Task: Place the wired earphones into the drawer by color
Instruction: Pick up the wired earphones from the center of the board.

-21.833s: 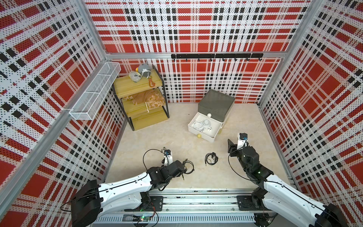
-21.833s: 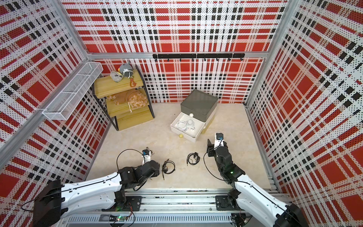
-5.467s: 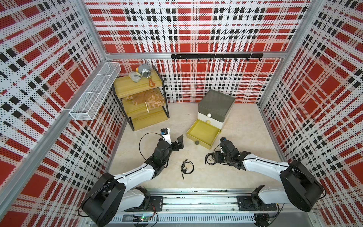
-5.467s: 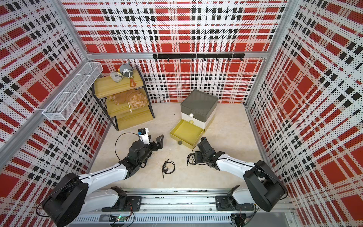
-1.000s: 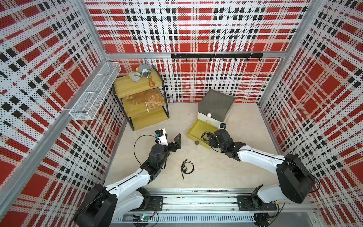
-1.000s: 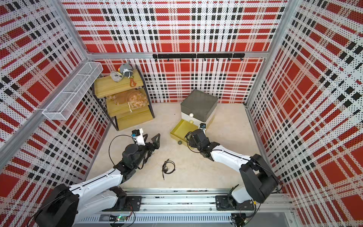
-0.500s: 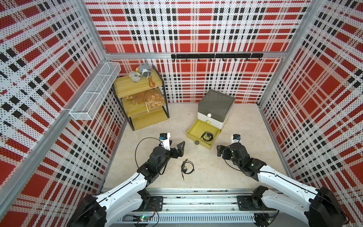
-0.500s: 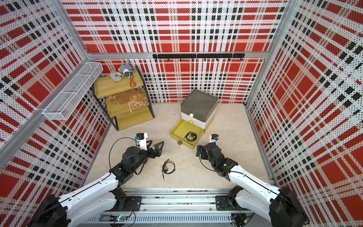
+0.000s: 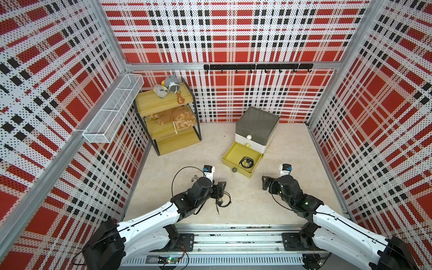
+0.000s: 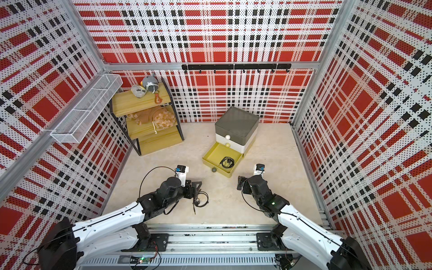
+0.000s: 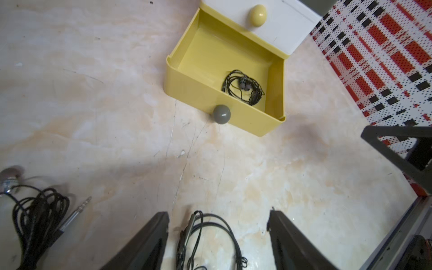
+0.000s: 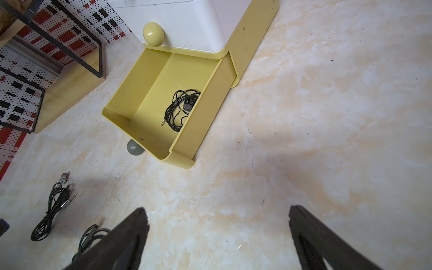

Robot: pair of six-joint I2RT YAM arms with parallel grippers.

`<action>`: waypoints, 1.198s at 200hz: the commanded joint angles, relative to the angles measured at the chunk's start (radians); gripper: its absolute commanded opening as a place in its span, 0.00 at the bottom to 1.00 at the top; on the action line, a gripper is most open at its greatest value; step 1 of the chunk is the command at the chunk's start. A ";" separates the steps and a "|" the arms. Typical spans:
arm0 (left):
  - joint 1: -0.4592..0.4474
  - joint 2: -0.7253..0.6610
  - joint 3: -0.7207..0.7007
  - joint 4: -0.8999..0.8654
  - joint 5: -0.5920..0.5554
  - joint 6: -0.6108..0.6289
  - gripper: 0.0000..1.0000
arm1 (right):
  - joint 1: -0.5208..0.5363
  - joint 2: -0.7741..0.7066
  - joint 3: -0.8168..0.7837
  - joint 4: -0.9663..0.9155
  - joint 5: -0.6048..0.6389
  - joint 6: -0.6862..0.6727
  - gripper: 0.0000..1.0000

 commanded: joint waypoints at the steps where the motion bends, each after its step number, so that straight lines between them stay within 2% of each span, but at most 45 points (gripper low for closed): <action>1: -0.011 0.029 0.033 -0.045 0.000 -0.012 0.73 | -0.003 -0.007 -0.004 0.000 0.016 -0.007 1.00; 53: -0.023 0.093 0.026 -0.057 0.005 -0.029 0.63 | -0.002 0.002 -0.001 0.014 -0.002 0.001 1.00; 145: -0.063 0.188 0.035 -0.100 -0.035 -0.053 0.61 | -0.003 0.037 0.017 0.009 0.002 -0.001 1.00; 239: -0.081 0.274 0.037 -0.104 -0.048 -0.058 0.52 | -0.002 0.017 0.010 0.002 0.013 0.006 1.00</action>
